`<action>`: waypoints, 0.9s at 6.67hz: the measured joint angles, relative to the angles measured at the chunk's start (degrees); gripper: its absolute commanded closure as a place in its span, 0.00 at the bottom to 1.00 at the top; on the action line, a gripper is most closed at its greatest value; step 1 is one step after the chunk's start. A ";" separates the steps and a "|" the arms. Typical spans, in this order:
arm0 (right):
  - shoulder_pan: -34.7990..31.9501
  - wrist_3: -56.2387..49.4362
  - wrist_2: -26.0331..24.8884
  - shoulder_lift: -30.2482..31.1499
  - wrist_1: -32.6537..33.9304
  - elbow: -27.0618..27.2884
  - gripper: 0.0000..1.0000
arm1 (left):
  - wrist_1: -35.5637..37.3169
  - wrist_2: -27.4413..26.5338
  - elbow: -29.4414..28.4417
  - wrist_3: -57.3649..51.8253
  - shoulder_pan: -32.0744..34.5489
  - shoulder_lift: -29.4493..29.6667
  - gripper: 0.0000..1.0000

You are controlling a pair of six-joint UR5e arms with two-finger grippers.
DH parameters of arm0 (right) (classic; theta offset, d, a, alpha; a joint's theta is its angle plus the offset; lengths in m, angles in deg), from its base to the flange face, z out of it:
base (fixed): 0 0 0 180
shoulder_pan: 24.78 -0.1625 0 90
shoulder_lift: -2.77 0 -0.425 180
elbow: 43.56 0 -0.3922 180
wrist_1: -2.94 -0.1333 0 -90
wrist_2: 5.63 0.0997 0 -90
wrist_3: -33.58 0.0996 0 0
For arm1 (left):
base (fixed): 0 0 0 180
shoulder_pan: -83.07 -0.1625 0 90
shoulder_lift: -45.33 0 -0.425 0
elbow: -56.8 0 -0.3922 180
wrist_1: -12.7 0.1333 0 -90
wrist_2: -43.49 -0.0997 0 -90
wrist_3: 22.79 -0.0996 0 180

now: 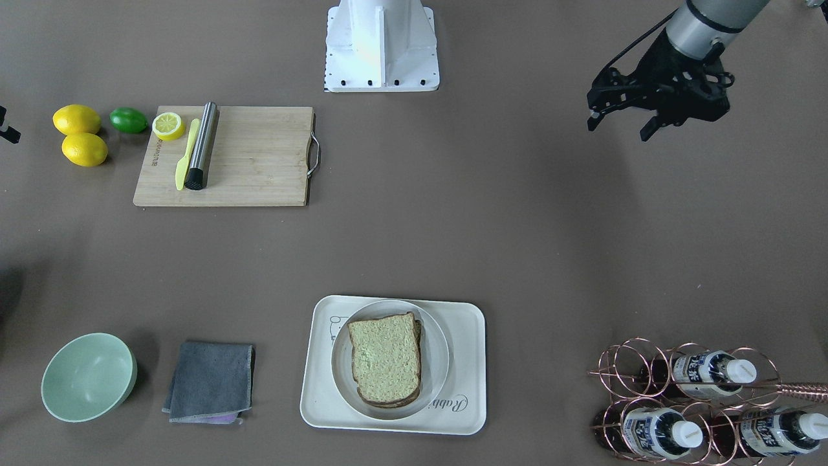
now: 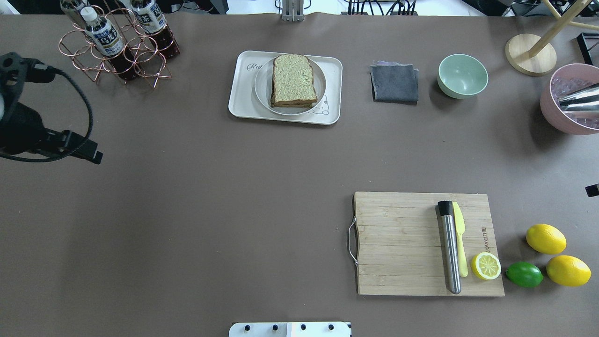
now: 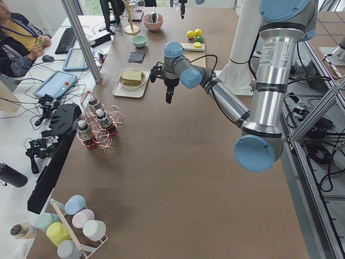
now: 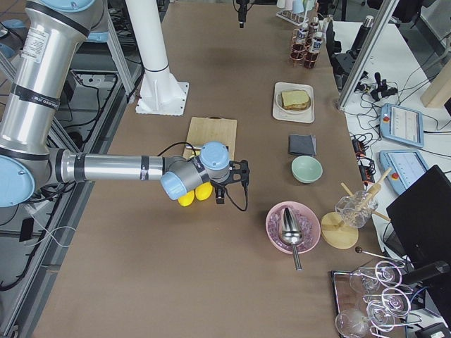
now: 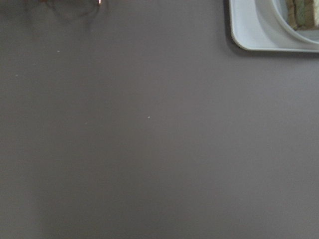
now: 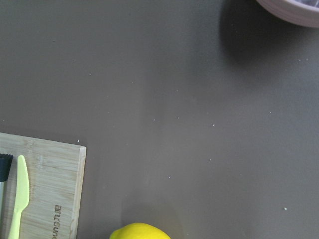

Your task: Make sandwich and place on tray

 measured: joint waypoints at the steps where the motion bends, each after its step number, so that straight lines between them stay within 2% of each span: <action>1: -0.66 -2.12 -0.88 0.00 1.37 0.02 0.00 | 0.03 0.02 2.70 -6.86 2.89 -6.17 0.03; 2: -1.90 -5.55 -1.97 -0.14 3.96 0.20 0.00 | 0.07 0.06 3.90 -15.88 6.99 -11.61 0.03; 3: -4.66 -12.49 -3.32 -0.78 9.68 0.47 0.00 | 0.19 0.18 3.02 -29.16 13.71 -16.36 0.03; 4: -7.40 -19.15 -4.65 -1.96 15.77 0.57 0.00 | 0.26 0.34 0.46 -38.20 18.61 -17.88 0.03; 6: -13.16 -33.12 -8.97 -6.14 29.27 0.26 0.00 | 0.35 0.65 -8.28 -52.38 25.67 -17.00 0.03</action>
